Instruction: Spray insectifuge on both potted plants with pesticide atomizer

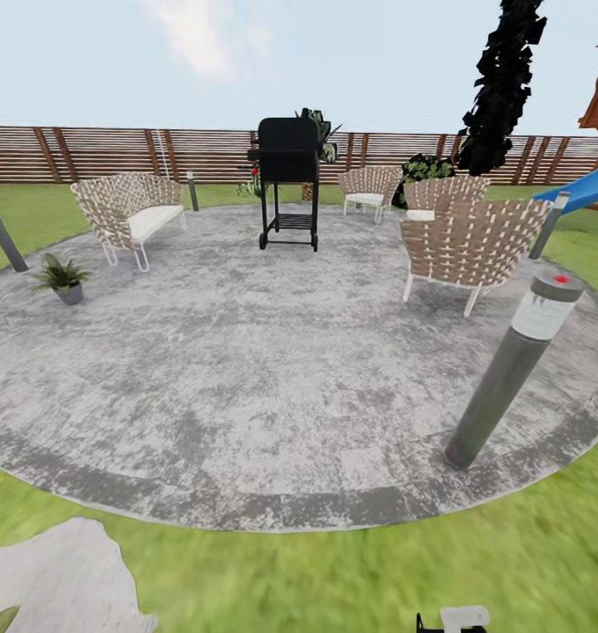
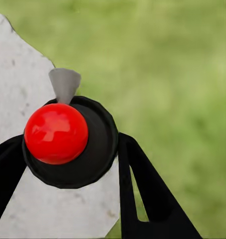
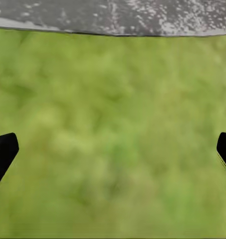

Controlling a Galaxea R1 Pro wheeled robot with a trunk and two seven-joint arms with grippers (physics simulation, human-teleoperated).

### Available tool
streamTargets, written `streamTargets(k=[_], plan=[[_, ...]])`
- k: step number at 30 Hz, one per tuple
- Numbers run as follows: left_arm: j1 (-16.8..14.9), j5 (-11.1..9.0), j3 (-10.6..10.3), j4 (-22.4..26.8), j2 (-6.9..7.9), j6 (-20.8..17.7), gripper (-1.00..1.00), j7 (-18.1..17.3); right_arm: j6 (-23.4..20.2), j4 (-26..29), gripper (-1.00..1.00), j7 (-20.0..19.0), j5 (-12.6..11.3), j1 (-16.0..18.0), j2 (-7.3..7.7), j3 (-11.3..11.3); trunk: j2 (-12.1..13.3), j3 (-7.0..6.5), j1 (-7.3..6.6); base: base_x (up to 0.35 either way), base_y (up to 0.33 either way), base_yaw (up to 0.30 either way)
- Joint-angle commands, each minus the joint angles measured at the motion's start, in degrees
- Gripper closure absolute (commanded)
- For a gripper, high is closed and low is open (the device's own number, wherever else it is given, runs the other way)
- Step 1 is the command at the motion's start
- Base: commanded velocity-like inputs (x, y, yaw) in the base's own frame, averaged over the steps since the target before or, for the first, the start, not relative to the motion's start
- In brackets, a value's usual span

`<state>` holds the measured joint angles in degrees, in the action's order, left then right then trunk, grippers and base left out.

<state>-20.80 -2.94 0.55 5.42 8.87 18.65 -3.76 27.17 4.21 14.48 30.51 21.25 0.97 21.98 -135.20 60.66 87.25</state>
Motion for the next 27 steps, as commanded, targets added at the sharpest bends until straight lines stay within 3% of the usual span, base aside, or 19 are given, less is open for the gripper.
streamTargets(k=[1, 15, 27], plan=[[-0.03, -0.32, 0.07, -0.06, 0.05, 0.17, 1.00, -0.37, 0.16, -0.08, -1.00, 0.28, 0.61, 0.03, 0.00, 0.35, -0.02, 0.05, 0.02, 0.338, 0.000, 0.000], [-0.03, -0.40, 0.50, -0.06, 0.14, 0.25, 1.00, -0.28, 0.16, -0.15, -1.00, 0.28, 0.61, 0.05, 0.00, 0.34, -0.02, 0.05, 0.02, 0.334, 0.065, 0.000], [0.03, -0.40, 0.51, -0.06, 0.18, 0.25, 1.00, -0.28, 0.16, -0.16, -1.00, 0.28, 0.61, 0.04, 0.00, 0.34, -0.02, 0.05, 0.02, 0.326, 0.139, 0.249]])
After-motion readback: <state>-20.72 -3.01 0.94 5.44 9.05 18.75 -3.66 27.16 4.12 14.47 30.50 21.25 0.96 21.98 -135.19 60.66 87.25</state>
